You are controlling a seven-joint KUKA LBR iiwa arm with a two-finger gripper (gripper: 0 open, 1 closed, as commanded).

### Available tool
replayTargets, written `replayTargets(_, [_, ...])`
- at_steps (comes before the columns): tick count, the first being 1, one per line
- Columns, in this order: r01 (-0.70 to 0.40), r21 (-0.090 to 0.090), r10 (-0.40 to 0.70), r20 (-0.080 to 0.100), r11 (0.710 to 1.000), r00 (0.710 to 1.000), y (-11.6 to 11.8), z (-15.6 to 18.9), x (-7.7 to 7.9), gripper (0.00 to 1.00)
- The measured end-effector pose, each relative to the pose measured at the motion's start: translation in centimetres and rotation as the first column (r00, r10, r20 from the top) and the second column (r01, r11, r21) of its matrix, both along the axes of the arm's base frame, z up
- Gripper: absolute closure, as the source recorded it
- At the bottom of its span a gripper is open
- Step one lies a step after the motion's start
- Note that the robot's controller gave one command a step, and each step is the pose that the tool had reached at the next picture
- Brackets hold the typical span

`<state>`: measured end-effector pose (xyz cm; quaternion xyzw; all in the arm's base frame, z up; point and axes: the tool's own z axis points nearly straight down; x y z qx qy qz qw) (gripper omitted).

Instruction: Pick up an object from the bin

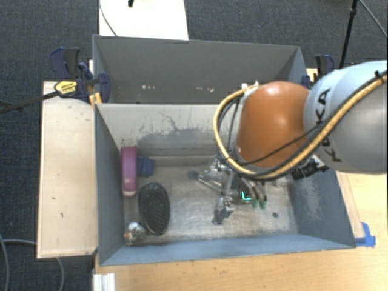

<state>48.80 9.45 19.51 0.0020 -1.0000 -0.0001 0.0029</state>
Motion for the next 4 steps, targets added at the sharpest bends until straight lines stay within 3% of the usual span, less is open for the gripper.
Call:
replayTargets(1, [-0.053, 0.000, 0.053, 0.009, 0.999, 0.999, 1.1, -10.1, 8.1, 0.00])
replayTargets(2, [0.330, 0.000, -0.330, 0.009, 0.944, 0.944, -4.9, -12.0, 8.8, 0.00])
replayTargets(3, [0.330, 0.004, -0.330, 0.014, 0.944, 0.944, -4.7, -11.8, 9.0, 1.00])
replayTargets(4, [0.153, 0.002, -0.153, 0.016, 0.988, 0.988, -6.5, 6.3, 8.2, 1.00])
